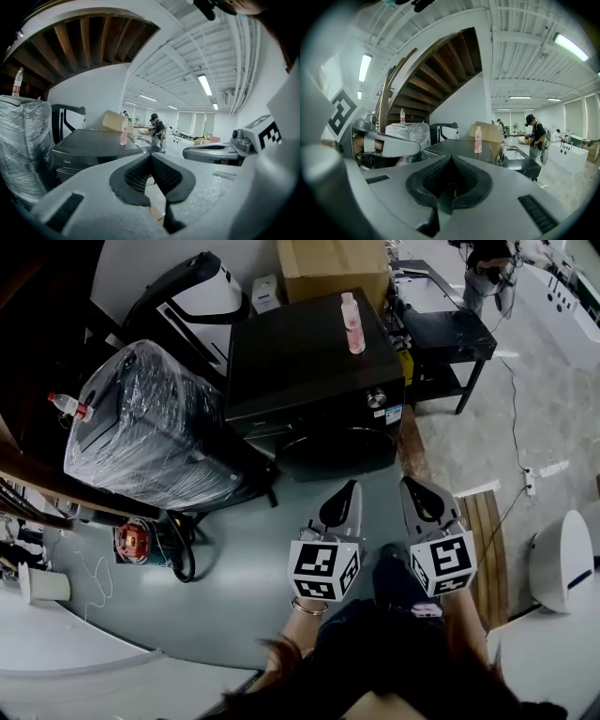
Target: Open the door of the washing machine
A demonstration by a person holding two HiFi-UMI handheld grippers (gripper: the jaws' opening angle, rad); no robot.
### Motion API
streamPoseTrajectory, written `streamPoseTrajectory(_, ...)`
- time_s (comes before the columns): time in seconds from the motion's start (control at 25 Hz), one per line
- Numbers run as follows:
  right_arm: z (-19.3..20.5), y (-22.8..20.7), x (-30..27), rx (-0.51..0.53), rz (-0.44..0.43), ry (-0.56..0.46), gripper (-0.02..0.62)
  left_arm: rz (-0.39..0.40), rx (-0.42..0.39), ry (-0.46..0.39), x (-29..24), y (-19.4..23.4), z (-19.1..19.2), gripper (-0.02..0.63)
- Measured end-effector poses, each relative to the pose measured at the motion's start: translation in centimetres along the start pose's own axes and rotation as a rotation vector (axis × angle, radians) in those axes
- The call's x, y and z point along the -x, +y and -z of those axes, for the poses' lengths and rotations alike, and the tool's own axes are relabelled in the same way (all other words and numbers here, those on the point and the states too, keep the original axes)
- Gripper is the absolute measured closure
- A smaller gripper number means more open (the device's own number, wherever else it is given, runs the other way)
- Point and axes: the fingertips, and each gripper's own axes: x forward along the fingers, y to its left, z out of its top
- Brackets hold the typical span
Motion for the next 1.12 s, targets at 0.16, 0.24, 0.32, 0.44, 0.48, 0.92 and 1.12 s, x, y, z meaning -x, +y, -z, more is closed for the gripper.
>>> streamPoseTrajectory(0.16,0.5,-2.5,-2.3,-0.008,-0.020,0.020,0.597,-0.025,0.014,0.011,-3.3,0.7,0.3,0.594)
streamPoseTrajectory(0.24,0.9,-3.6,-3.5,-0.004,-0.031,0.034,0.597,-0.037,0.025,0.014,-4.8,1.1,0.5,0.594)
streamPoseTrajectory(0.32,1.4,-4.7,-4.6,0.004,-0.042,0.050,0.596,-0.048,0.026,0.015,-6.4,1.4,0.8,0.594)
streamPoseTrajectory(0.44,2.5,-6.1,-6.2,0.011,-0.062,0.073,0.595,-0.059,0.019,0.008,-8.4,1.6,1.2,0.594)
streamPoseTrajectory(0.48,2.7,-6.5,-6.7,0.014,-0.070,0.081,0.595,-0.063,0.019,0.004,-9.0,1.7,1.2,0.594)
streamPoseTrajectory(0.92,5.9,-9.5,-13.4,0.030,-0.096,0.147,0.568,-0.083,0.040,0.042,-15.1,5.5,3.8,0.594)
streamPoseTrajectory(1.12,7.4,-10.0,-16.7,0.053,-0.083,0.180,0.557,-0.046,0.019,0.076,-17.8,7.6,4.7,0.594)
